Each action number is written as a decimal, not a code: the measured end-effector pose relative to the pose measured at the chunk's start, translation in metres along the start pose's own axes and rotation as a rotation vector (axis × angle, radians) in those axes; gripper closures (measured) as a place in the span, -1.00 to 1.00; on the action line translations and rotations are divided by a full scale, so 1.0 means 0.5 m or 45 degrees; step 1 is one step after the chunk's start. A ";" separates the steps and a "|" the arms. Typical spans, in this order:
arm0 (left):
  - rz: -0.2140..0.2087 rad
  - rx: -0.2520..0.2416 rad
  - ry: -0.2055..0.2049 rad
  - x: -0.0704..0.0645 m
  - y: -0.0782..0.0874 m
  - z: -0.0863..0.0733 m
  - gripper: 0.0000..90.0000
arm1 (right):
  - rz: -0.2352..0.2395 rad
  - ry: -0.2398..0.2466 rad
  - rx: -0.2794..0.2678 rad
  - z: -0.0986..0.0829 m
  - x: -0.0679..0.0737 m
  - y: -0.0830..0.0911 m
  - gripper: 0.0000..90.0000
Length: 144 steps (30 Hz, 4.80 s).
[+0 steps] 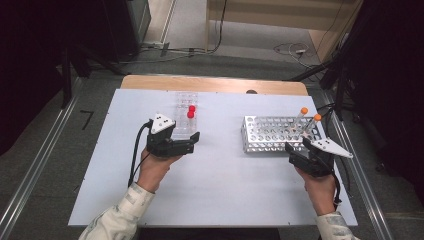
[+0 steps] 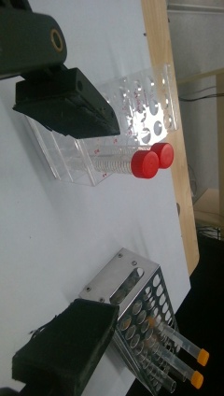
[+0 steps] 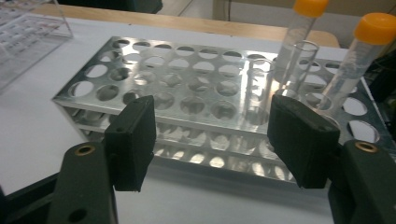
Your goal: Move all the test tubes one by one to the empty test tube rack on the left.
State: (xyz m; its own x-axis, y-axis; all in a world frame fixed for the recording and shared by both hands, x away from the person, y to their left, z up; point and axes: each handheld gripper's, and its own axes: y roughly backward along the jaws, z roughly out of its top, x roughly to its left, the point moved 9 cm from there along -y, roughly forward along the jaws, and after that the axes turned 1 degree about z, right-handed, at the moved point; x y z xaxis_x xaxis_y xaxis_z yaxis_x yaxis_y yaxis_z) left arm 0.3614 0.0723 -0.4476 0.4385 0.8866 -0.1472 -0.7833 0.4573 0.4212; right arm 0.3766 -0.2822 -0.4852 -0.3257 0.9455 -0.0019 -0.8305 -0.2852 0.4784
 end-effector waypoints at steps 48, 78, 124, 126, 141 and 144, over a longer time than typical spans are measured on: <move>-0.004 0.003 -0.002 -0.005 -0.003 -0.003 -0.71 | -0.148 -0.010 -0.093 0.032 -0.043 -0.041 0.64; -0.010 -0.008 0.004 -0.007 0.000 0.001 -0.71 | -0.042 0.038 -0.182 0.102 0.033 0.032 0.64; -0.250 -0.013 -0.157 -0.127 0.009 -0.010 -0.07 | 0.554 0.318 -0.066 0.041 0.457 -0.029 0.64; -0.260 -0.005 -0.165 -0.131 0.008 -0.014 0.12 | 0.567 0.325 -0.069 0.042 0.465 -0.027 0.64; -0.291 0.009 -0.201 -0.146 0.008 -0.021 0.65 | 0.569 0.324 -0.071 0.043 0.471 -0.025 0.64; -0.285 0.008 -0.205 -0.146 0.008 -0.021 0.67 | 0.568 0.321 -0.067 0.042 0.471 -0.026 0.64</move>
State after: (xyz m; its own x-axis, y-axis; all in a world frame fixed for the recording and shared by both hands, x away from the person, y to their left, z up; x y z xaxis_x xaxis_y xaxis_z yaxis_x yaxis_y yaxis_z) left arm 0.3217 0.0103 -0.4447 0.6654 0.7406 -0.0935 -0.6563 0.6401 0.3995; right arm 0.3202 -0.0527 -0.4732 -0.7469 0.6645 -0.0228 -0.6056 -0.6658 0.4359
